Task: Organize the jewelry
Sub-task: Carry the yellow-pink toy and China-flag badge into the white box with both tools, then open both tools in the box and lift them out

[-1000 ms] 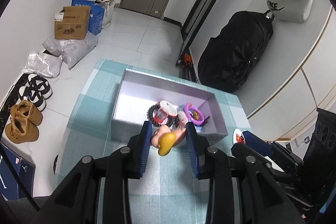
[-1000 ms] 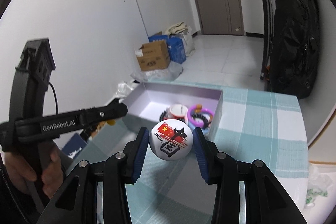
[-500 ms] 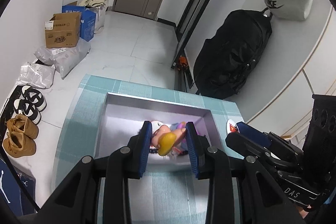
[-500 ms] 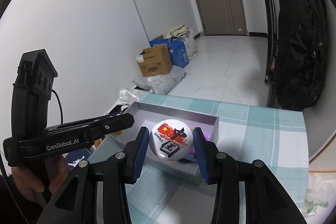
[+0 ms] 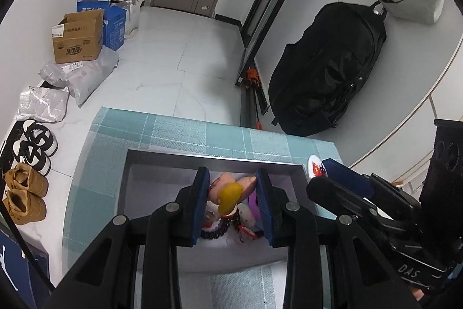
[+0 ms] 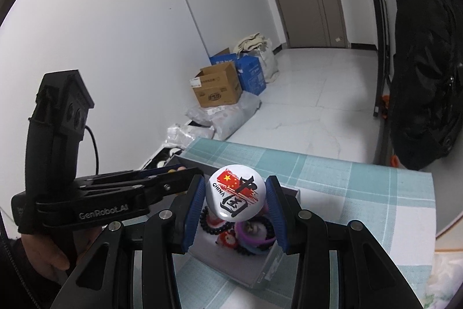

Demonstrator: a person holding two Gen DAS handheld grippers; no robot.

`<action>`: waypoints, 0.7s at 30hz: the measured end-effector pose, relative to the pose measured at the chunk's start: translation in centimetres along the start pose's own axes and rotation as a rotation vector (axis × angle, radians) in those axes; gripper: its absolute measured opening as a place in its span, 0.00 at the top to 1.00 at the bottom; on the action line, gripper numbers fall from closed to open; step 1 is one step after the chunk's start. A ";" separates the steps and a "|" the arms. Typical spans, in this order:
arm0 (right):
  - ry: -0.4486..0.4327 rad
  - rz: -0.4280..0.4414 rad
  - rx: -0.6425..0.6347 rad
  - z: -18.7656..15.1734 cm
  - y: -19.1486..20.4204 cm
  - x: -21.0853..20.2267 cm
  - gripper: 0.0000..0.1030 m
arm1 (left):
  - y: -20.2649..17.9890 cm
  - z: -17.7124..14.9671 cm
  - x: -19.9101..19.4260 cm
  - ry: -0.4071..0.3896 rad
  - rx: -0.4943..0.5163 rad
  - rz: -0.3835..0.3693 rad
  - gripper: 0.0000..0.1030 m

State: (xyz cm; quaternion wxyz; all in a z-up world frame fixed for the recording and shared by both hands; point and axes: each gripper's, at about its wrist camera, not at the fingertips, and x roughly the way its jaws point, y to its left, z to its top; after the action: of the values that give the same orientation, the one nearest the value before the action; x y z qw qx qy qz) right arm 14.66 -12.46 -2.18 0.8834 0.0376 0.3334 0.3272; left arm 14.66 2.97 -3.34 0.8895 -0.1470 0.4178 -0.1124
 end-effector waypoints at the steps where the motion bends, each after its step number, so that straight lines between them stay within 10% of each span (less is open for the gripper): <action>1: 0.000 0.000 0.002 0.0 -0.2 0.0 0.59 | 0.0 -0.1 0.2 0.007 0.001 0.001 0.74; 21: 0.071 0.006 0.049 -0.7 -1.2 1.4 0.55 | 0.6 -0.1 1.9 0.089 -0.052 -0.066 0.72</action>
State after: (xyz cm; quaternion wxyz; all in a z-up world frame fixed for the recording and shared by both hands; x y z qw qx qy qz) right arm 15.67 -12.66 -3.78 0.8687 0.0487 0.3723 0.3229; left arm 15.84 2.94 -4.94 0.8618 -0.1787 0.4544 -0.1374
